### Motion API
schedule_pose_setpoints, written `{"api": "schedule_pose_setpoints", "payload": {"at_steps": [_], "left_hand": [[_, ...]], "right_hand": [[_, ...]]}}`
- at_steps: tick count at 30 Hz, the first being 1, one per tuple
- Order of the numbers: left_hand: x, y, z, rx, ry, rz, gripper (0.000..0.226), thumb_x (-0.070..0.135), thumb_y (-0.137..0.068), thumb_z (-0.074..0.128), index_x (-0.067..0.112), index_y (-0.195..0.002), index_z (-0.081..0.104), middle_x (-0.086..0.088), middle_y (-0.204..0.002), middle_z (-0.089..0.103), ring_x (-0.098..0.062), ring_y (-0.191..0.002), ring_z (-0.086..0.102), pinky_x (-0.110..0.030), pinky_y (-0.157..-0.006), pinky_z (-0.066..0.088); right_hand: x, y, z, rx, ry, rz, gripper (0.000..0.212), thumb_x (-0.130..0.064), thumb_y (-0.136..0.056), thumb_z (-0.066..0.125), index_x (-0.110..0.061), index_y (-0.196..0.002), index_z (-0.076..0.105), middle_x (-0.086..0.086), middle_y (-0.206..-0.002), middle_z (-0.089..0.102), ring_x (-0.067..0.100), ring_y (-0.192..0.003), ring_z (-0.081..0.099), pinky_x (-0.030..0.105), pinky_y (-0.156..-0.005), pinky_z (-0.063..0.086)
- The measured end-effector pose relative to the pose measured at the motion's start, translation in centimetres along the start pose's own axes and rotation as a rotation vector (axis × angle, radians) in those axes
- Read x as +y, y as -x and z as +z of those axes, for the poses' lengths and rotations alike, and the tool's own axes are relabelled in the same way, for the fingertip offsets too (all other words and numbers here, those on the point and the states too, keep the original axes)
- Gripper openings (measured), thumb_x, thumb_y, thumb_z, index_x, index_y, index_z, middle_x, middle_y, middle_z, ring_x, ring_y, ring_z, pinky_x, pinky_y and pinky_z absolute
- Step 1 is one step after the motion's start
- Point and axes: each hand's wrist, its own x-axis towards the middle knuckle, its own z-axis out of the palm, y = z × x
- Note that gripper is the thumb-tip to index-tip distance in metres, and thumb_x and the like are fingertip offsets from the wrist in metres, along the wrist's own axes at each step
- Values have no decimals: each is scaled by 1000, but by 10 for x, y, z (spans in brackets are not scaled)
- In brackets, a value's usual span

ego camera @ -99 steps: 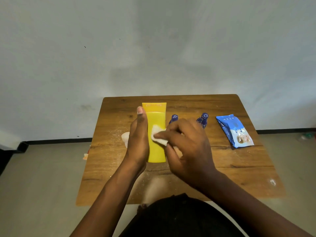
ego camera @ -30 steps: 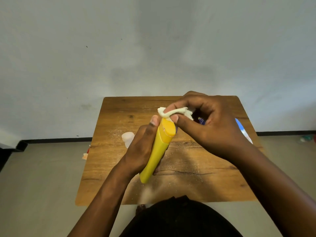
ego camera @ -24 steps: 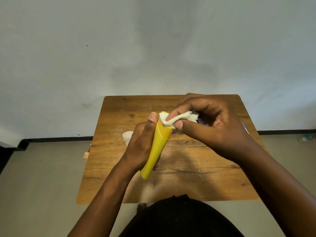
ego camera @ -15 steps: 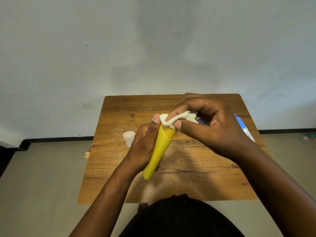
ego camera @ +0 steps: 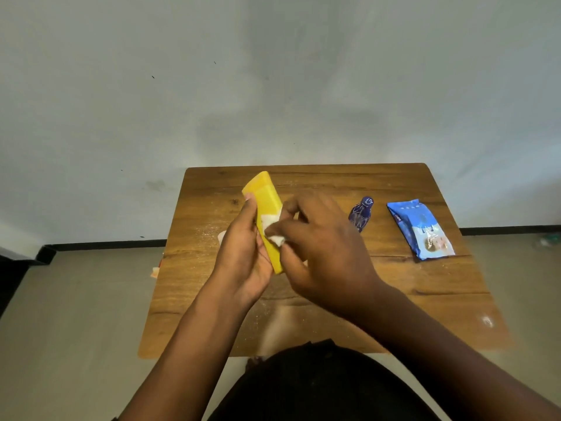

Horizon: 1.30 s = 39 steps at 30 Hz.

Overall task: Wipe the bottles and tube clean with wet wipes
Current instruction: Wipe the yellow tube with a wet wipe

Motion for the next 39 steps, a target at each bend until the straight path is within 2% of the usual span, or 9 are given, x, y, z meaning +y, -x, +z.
{"api": "schedule_pose_setpoints", "payload": {"at_steps": [6, 11, 14, 21, 24, 27, 30, 34, 39], "left_hand": [[12, -9, -12, 240, 269, 1, 56, 44, -111, 36, -5, -105, 63, -19, -85, 78, -31, -70, 78, -46, -72, 57], [14, -13, -25, 282, 442, -13, 40, 22, -112, 38, -9, -133, 54, -31, -110, 73, -37, -112, 70, -47, -95, 58], [10, -14, -24, 231, 446, -38, 38, 18, -111, 39, -11, -129, 56, -31, -110, 73, -36, -116, 68, -45, -102, 52], [12, -10, -27, 93, 580, -67, 45, 24, -112, 34, -10, -124, 61, -24, -113, 74, -39, -86, 78, -45, -60, 64], [11, -9, -27, 106, 540, -12, 43, 23, -112, 33, -9, -118, 61, -24, -109, 75, -36, -86, 78, -47, -77, 59], [6, -10, -24, 114, 488, 43, 39, 21, -112, 35, -5, -136, 52, -27, -116, 73, -33, -107, 74, -49, -95, 56], [8, -13, -28, 84, 507, 56, 40, 21, -112, 36, -3, -140, 50, -27, -117, 73, -32, -111, 71, -50, -87, 62], [17, -21, -39, 115, 499, 36, 44, 27, -112, 35, -8, -114, 61, -24, -100, 77, -33, -93, 74, -46, -84, 55], [35, -46, -54, 233, 330, 204, 25, 24, -109, 49, 7, -126, 58, -18, -112, 70, -28, -106, 68, -50, -95, 54]], "right_hand": [[6, 35, 9, -46, -25, -52, 22, -15, -84, 68, -16, -103, 79, 1, -102, 64, 15, -92, 54, 31, -67, 45], [13, 27, 6, 276, -249, 220, 23, -8, -92, 73, -12, -115, 77, 1, -101, 68, 11, -85, 61, 28, -63, 51], [11, 12, 9, 340, -289, 240, 24, -7, -91, 78, -10, -115, 77, 3, -102, 69, 13, -88, 64, 29, -67, 53], [-9, 23, 33, 185, -307, 131, 28, 0, -85, 75, -9, -111, 78, 2, -104, 68, 5, -94, 62, 11, -77, 47], [-6, 17, 33, 234, -346, 142, 24, 1, -85, 74, -10, -106, 79, 2, -100, 69, 7, -91, 63, 19, -72, 51], [-2, 3, 30, 320, -369, 207, 25, 1, -87, 73, -13, -107, 78, 1, -100, 71, 12, -89, 65, 27, -69, 53], [-4, 3, 34, 335, -374, 236, 26, 2, -87, 72, -13, -108, 77, -1, -100, 70, 10, -89, 65, 25, -70, 54], [-5, 19, 48, 148, -409, 196, 24, -2, -84, 74, -14, -103, 81, -2, -95, 71, 8, -86, 65, 19, -70, 51], [5, 30, 50, 12, -502, 393, 21, -7, -87, 78, -20, -103, 81, -12, -96, 74, 11, -86, 68, 26, -68, 55]]}}
